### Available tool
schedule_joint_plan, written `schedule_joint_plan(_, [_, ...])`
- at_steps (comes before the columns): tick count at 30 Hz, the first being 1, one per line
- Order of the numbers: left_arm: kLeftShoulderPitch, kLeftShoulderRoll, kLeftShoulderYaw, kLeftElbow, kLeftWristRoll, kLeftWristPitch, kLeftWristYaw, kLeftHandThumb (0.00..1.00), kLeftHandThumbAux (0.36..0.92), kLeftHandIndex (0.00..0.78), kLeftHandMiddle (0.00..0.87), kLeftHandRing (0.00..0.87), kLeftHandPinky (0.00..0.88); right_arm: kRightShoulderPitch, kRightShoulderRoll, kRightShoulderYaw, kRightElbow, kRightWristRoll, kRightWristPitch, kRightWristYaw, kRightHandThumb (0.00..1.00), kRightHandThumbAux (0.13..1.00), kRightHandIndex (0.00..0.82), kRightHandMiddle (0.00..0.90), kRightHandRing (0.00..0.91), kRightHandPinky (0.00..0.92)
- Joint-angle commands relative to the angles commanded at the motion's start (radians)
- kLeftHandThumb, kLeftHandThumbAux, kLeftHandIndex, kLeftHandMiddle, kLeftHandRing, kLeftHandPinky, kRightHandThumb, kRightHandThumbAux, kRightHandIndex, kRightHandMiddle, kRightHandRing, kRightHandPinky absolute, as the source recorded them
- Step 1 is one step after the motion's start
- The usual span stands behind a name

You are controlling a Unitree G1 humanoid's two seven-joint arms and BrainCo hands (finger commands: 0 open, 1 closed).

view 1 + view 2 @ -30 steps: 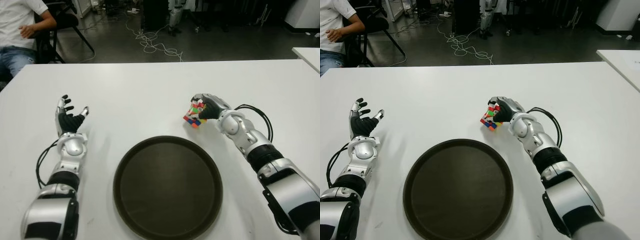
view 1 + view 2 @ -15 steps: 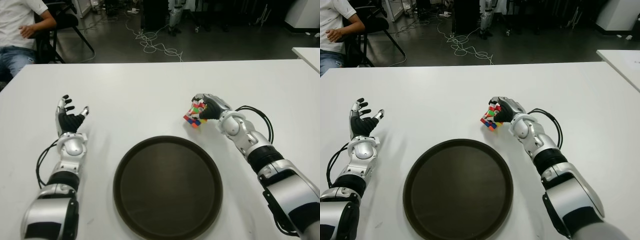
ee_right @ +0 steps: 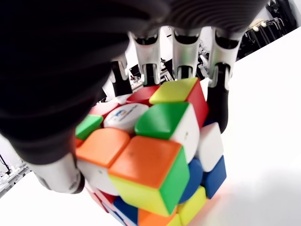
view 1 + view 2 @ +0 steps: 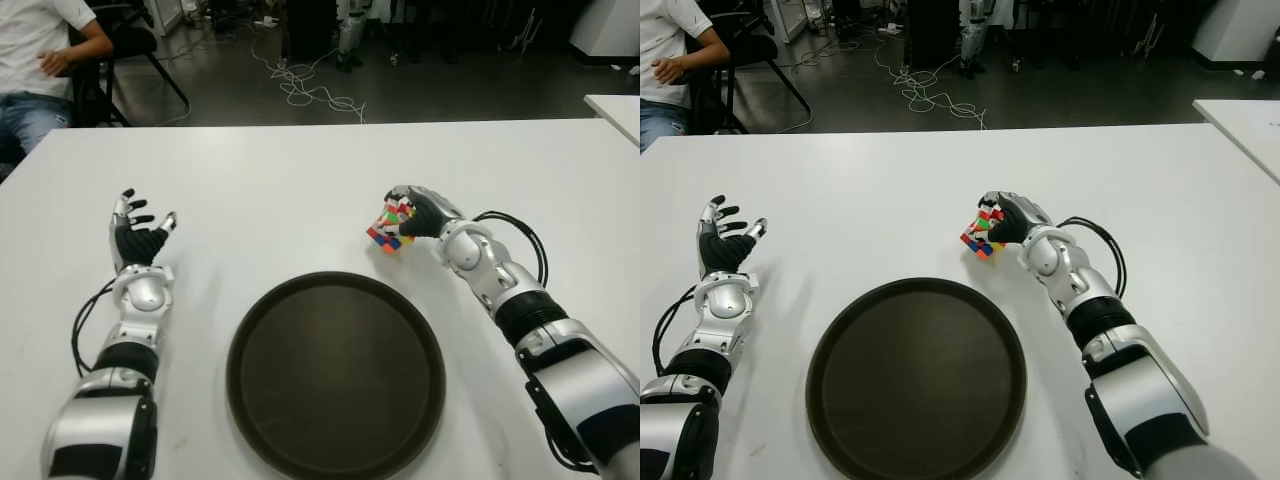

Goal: Pick up the Rubik's Cube and put it in the plate

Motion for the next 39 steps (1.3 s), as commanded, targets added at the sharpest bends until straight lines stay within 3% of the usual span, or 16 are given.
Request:
schedule_joint_plan(2, [0.0,-0.001,0.0,0.0,-0.002,0.002,-0.002,0.089,0.785,0.121,0.421,0.509,0.61,-0.001,0.0,-0.002,0.001,0.0,0.002,-0.001,0.696,0.728,0.432,0.74,0.733,0.724])
schedule_joint_plan(3, [-0.001,-0.001,0.001,0.0,-0.002,0.004,-0.003,0.087,0.787,0.121,0.448,0.539,0.635,-0.002,-0.002,-0.005,0.0,0.004,0.002,-0.001,0.696,0.728,0.432,0.739,0.733,0.724])
schedule_joint_plan(7, [-0.002,-0.001,0.001,-0.001,-0.006,0.01,-0.005,0.079,0.788,0.116,0.454,0.551,0.601,0.0,-0.01,-0.023,-0.011,0.019,-0.001,0.006,0.697,0.727,0.433,0.751,0.744,0.737])
schedule_joint_plan(12, [-0.003,0.0,-0.001,-0.002,-0.007,0.016,-0.005,0.084,0.792,0.117,0.503,0.63,0.666,0.007,-0.02,-0.052,-0.035,0.042,-0.003,0.016,0.697,0.726,0.434,0.765,0.755,0.746])
schedule_joint_plan(15, [-0.002,0.0,-0.002,-0.004,-0.006,0.018,-0.004,0.085,0.783,0.115,0.451,0.559,0.576,0.01,-0.03,-0.085,-0.053,0.074,-0.013,0.018,0.697,0.725,0.435,0.775,0.765,0.756])
schedule_joint_plan(17, [-0.001,0.0,-0.004,-0.007,-0.004,0.017,-0.003,0.085,0.767,0.115,0.357,0.432,0.434,0.012,-0.038,-0.106,-0.065,0.092,-0.023,0.014,0.698,0.725,0.437,0.786,0.778,0.769])
schedule_joint_plan(19, [0.0,0.0,-0.006,-0.01,-0.002,0.017,0.0,0.085,0.761,0.118,0.324,0.387,0.401,0.025,-0.048,-0.129,-0.087,0.108,-0.042,0.0,0.698,0.724,0.437,0.791,0.783,0.774])
schedule_joint_plan(23, [0.0,0.001,-0.008,-0.013,0.0,0.017,0.004,0.081,0.763,0.126,0.291,0.36,0.409,0.054,-0.058,-0.163,-0.129,0.13,-0.071,-0.02,0.698,0.724,0.438,0.795,0.792,0.781])
schedule_joint_plan(32, [-0.002,0.005,-0.009,-0.005,0.002,0.017,0.007,0.101,0.762,0.116,0.194,0.221,0.266,0.146,-0.056,-0.262,-0.29,0.244,-0.103,0.005,0.7,0.722,0.438,0.787,0.795,0.788])
schedule_joint_plan(39, [-0.003,0.006,-0.008,-0.001,0.002,0.017,0.009,0.093,0.764,0.126,0.197,0.228,0.288,0.189,-0.038,-0.313,-0.344,0.357,-0.135,0.089,0.702,0.72,0.438,0.779,0.792,0.782])
